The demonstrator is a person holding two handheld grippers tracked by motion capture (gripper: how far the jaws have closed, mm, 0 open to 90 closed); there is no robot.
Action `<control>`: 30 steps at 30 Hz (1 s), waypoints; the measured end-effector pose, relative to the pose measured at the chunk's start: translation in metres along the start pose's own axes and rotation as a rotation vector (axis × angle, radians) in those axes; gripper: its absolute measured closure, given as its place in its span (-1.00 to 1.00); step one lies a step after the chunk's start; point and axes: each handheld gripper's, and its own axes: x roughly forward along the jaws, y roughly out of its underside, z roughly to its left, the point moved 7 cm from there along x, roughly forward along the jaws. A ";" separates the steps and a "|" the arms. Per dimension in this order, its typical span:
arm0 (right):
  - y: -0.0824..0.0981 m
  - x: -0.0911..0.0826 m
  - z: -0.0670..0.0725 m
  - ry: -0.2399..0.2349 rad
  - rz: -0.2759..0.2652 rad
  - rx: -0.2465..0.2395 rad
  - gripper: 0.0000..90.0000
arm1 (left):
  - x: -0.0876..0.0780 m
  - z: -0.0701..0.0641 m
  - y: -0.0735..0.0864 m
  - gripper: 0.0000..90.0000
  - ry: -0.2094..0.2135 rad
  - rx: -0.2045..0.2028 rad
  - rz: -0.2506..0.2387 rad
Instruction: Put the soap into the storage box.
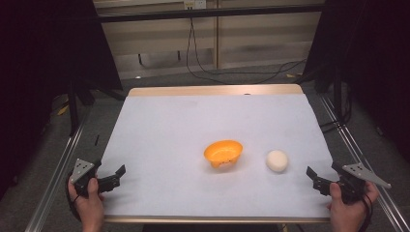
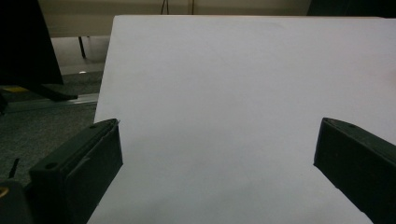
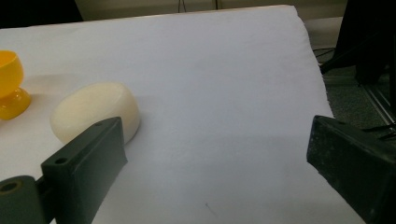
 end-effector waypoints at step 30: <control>-0.007 0.009 0.015 -0.038 0.136 -0.126 -0.77 | -0.001 0.001 0.000 -0.98 0.009 -0.012 -0.002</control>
